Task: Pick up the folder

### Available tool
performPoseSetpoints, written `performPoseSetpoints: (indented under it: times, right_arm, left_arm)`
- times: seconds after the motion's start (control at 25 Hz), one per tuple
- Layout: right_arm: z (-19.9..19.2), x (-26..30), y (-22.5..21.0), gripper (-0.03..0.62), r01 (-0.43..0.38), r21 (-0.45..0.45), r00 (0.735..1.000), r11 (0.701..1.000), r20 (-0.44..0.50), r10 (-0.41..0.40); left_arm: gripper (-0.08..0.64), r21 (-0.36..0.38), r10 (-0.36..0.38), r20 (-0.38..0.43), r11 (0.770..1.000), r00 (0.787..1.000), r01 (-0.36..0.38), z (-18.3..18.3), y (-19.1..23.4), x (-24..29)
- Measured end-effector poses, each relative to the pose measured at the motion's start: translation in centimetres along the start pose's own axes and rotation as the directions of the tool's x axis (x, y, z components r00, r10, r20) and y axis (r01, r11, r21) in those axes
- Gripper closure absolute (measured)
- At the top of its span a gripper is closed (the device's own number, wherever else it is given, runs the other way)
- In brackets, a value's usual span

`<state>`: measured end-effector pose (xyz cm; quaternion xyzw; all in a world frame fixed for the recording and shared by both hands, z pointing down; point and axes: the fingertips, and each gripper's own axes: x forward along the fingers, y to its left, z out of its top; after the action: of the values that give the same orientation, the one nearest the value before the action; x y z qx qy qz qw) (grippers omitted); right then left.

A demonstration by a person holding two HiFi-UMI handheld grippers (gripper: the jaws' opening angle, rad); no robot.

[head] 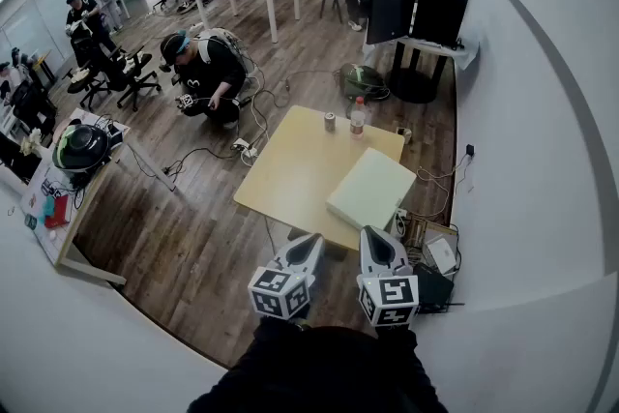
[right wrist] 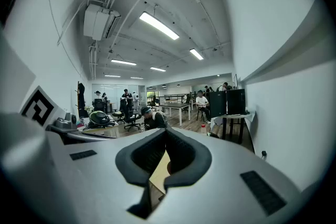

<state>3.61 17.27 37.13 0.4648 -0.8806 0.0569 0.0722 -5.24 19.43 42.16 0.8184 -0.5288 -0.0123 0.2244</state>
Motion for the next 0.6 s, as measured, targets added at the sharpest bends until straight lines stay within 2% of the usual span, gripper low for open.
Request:
performPoseSetpoints:
  times: [0.6]
  right_arm:
    - [-1.0,1.0,-0.2,0.569,0.037,0.06,0.999,0.997,-0.003,-0.037]
  left_arm:
    - [0.52,-0.022,0.002,-0.009,1.0,1.0,-0.002,-0.6,1.6,-0.3]
